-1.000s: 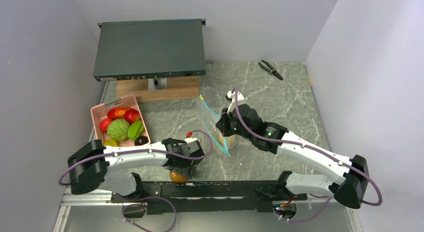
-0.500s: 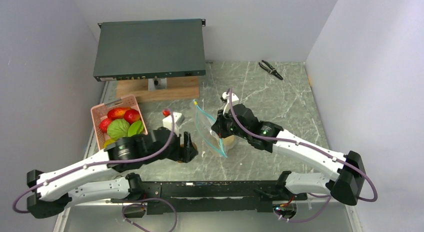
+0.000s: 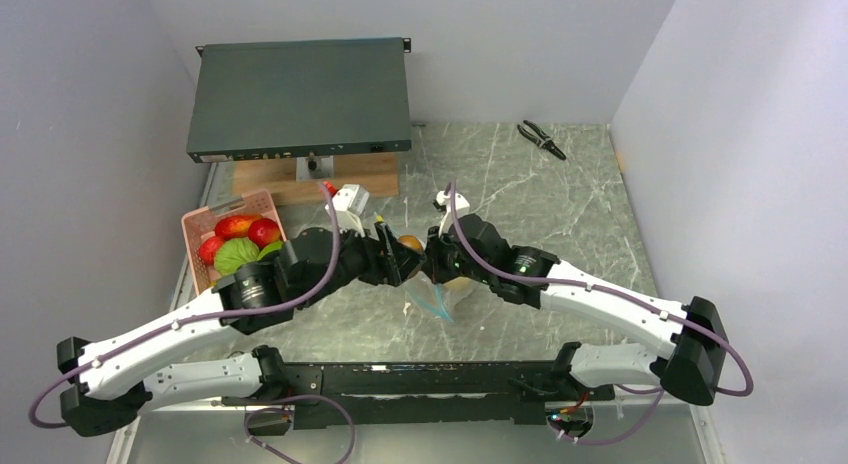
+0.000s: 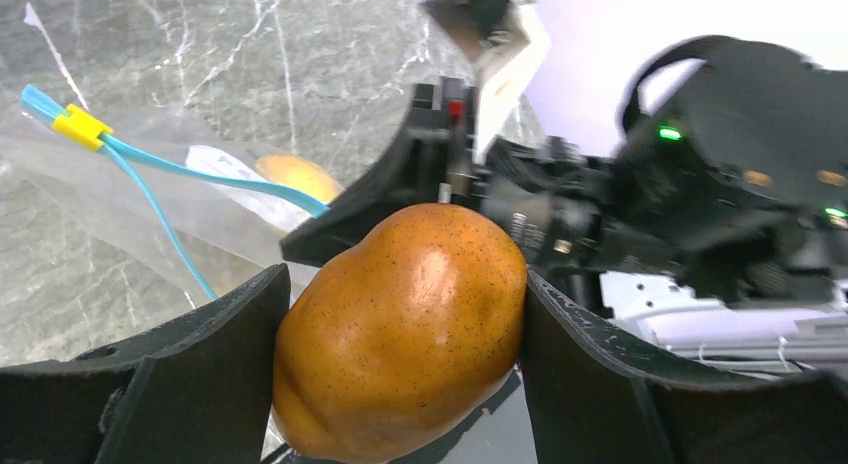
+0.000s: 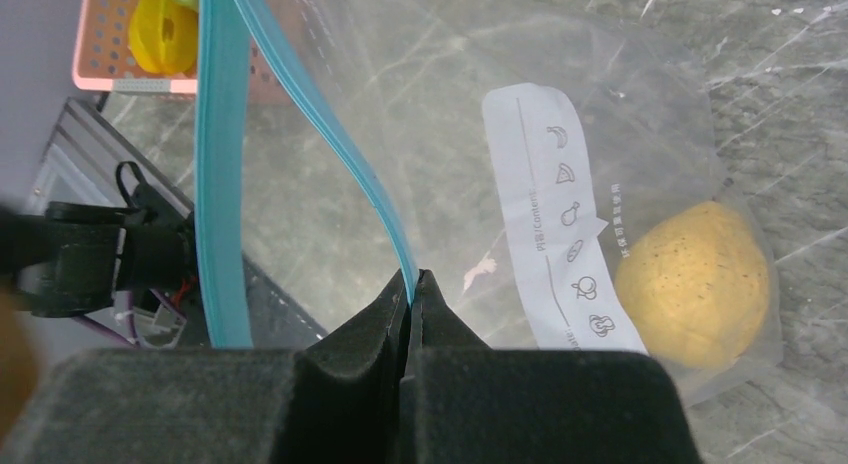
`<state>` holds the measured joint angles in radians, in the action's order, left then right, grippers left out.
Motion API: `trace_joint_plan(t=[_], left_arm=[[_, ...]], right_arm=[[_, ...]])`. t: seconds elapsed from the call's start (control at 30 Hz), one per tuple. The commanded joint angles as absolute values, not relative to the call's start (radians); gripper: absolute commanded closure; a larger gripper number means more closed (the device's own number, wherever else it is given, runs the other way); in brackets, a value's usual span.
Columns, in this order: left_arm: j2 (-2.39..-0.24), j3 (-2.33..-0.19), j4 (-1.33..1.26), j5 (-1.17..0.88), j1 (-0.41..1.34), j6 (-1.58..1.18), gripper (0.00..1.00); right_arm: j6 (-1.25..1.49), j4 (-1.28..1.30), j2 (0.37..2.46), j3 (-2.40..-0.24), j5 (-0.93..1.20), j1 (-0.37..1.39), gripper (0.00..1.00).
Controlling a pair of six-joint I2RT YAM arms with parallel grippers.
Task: Place the food in the zip-top bag and seal the zipper
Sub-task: Place the fake vegetable in the zipper food storage bag.
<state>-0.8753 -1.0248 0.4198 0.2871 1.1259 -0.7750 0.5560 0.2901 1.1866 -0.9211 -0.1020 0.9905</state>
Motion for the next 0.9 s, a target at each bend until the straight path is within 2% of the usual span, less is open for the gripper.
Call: trace_joint_plan(t=[0.0,0.07,0.3,0.53,0.87], left_arm=[[-0.901,-0.970,0.267,0.221,1.048,-0.759,1.00],[-0.906,-0.937,0.219,0.160,1.015,-0.754,1.00],[-0.915,-0.878,0.209,0.136,0.966,-0.745,1.00],[-0.932,-0.885,0.407,0.210,0.953,-0.827,1.00],[-0.962,-0.942,0.593,0.328,0.949,-1.171,1.00]], right_arm=[[0.603,0.234,1.136,-0.924,-0.102,0.995,1.00],[0.610,0.233,1.137,-0.925,-0.105,0.996,1.00],[0.615,0.192,1.118,-0.918,-0.107,0.995,1.00],[0.594,0.218,1.083,-0.943,-0.138,0.995,1.00],[0.580,0.082,1.069,-0.894,-0.078,0.995,1.00]])
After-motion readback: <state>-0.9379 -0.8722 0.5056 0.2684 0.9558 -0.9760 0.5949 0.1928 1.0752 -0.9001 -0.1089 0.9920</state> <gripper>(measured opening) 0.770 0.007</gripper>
